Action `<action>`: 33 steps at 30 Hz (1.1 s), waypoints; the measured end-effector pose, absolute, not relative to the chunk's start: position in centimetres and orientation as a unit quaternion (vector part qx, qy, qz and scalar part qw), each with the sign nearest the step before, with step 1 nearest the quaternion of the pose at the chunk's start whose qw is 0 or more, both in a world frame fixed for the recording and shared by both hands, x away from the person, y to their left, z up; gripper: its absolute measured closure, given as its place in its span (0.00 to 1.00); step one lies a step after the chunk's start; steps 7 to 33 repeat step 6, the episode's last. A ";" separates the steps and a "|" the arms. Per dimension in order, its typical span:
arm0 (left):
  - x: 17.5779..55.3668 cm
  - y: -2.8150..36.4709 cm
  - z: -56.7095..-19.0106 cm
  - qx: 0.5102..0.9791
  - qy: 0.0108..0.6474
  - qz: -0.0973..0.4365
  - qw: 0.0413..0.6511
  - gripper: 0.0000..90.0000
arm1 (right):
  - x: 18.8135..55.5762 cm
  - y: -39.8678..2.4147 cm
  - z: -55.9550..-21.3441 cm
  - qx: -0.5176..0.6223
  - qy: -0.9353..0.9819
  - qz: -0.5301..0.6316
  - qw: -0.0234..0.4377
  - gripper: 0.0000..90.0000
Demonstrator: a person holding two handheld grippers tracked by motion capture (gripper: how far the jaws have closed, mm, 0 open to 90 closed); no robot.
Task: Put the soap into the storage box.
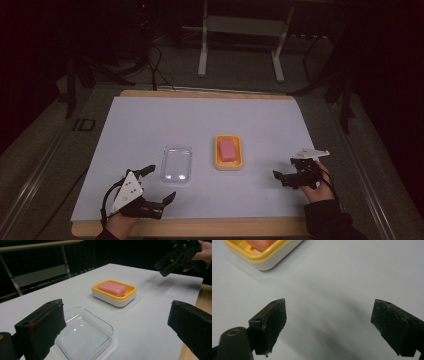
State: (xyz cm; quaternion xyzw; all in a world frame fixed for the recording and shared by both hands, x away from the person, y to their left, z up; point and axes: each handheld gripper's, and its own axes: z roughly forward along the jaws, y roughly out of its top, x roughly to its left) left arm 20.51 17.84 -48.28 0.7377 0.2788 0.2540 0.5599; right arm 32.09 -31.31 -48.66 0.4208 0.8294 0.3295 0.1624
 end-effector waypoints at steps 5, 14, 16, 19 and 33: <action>20.5 17.8 -48.3 0.739 0.278 0.253 0.560 0.02 | 32.2 -31.2 -48.9 0.413 0.831 0.333 0.169 0.14; 20.5 17.8 -48.3 0.739 0.278 0.252 0.560 0.02 | 32.2 -31.1 -48.9 0.408 0.831 0.335 0.174 0.15; 20.5 17.8 -48.3 0.739 0.278 0.252 0.560 0.02 | 32.2 -31.1 -48.9 0.408 0.831 0.335 0.174 0.15; 20.5 17.8 -48.3 0.739 0.278 0.252 0.560 0.02 | 32.2 -31.1 -48.9 0.408 0.831 0.335 0.174 0.15; 20.5 17.8 -48.3 0.739 0.278 0.252 0.560 0.02 | 32.2 -31.1 -48.9 0.408 0.831 0.335 0.174 0.15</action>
